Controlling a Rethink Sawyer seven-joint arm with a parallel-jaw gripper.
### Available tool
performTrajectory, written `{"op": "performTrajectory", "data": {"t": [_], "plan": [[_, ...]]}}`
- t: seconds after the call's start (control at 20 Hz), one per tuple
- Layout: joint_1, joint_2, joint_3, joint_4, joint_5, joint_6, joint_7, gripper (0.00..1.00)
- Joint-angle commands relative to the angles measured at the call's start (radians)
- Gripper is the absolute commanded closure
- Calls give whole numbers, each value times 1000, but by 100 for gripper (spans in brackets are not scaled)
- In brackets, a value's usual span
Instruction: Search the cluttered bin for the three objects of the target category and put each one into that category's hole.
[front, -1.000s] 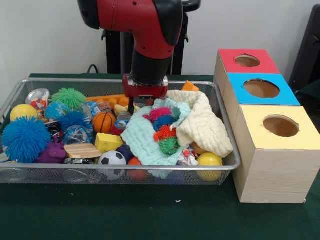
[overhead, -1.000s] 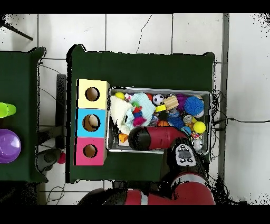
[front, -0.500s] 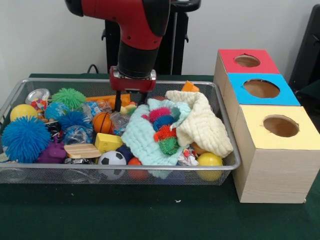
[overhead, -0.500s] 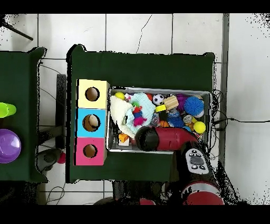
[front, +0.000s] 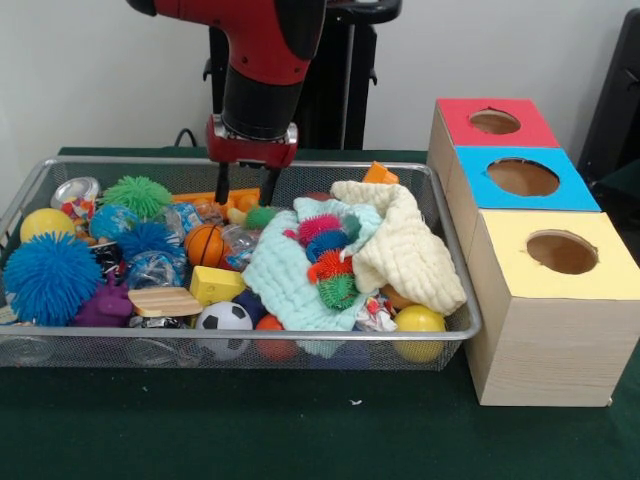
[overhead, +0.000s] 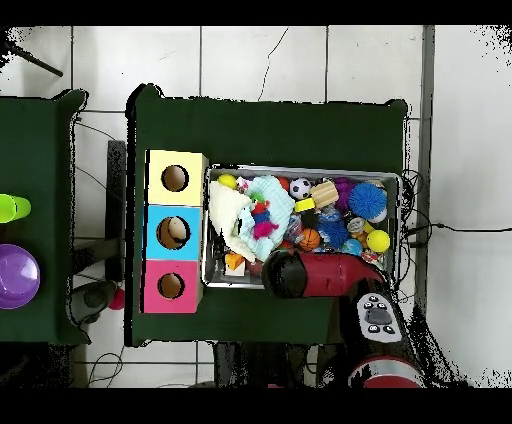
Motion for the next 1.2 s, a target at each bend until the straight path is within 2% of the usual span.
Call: {"op": "performTrajectory", "data": {"t": [0.05,0.3,0.55,0.7,1.2], "plan": [[1,-24,8,132,-30,48,85,0],[-7,-15,22,170,18,13,144,0],[-45,-17,71,220,67,-36,172,0],[-51,-3,84,219,63,-71,158,0],[-46,37,70,187,15,-314,174,0]]}}
